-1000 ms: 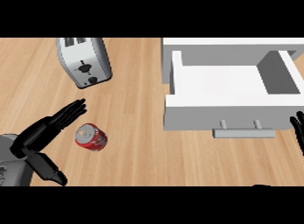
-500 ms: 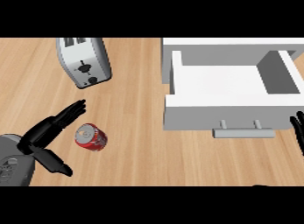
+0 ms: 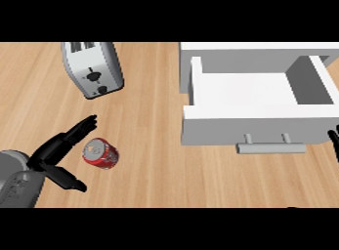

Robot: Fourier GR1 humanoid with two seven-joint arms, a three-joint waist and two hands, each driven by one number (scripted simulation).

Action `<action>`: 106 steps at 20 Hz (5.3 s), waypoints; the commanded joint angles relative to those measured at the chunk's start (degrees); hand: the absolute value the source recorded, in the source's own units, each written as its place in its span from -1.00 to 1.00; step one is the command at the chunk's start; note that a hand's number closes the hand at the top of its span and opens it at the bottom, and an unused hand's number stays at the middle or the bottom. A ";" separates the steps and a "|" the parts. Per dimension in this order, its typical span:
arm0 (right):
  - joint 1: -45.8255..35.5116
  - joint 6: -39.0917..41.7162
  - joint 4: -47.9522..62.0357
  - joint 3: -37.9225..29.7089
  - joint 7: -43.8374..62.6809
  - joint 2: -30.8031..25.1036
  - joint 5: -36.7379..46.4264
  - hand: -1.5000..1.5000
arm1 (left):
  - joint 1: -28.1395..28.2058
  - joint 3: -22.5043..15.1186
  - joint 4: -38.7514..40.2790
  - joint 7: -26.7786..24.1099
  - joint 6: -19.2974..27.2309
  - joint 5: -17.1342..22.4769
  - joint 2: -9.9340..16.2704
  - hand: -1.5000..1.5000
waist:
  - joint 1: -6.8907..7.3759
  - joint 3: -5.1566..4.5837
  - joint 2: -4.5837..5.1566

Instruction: Pick up the can, place it into the drawer and close the drawer

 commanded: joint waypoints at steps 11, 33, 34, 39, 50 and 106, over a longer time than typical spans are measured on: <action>1.71 -0.59 -5.19 1.42 3.75 1.98 -0.56 -1.00 | -8.30 -1.62 14.32 -8.75 0.16 -1.66 -1.31 -1.00 | -0.27 -0.02 0.03; 0.87 2.55 -4.65 -2.83 3.92 -0.38 -4.06 -1.00 | -9.07 -5.93 18.53 -11.68 3.73 -3.51 -6.61 -1.00 | 0.01 0.01 0.00; 4.59 1.47 -6.88 1.25 3.29 2.14 -0.66 -1.00 | -11.70 -5.34 17.02 -8.63 1.48 -2.15 -6.11 -1.00 | -0.06 0.02 -0.06; -0.69 0.44 -7.86 -2.81 9.89 -0.13 -5.25 -1.00 | -6.40 -6.83 11.93 -8.77 0.79 -1.27 -7.27 1.00 | 0.54 0.04 -0.17; 3.80 1.37 -5.06 -1.40 2.08 2.22 -3.57 -1.00 | -5.11 -7.46 1.51 0.27 -7.43 5.27 -8.45 1.00 | 0.68 0.09 -0.27; -1.07 2.18 -5.99 -6.36 5.70 -0.28 -5.64 -1.00 | -59.88 -18.26 -0.05 48.96 64.62 22.93 -19.03 1.00 | -1.27 0.11 0.23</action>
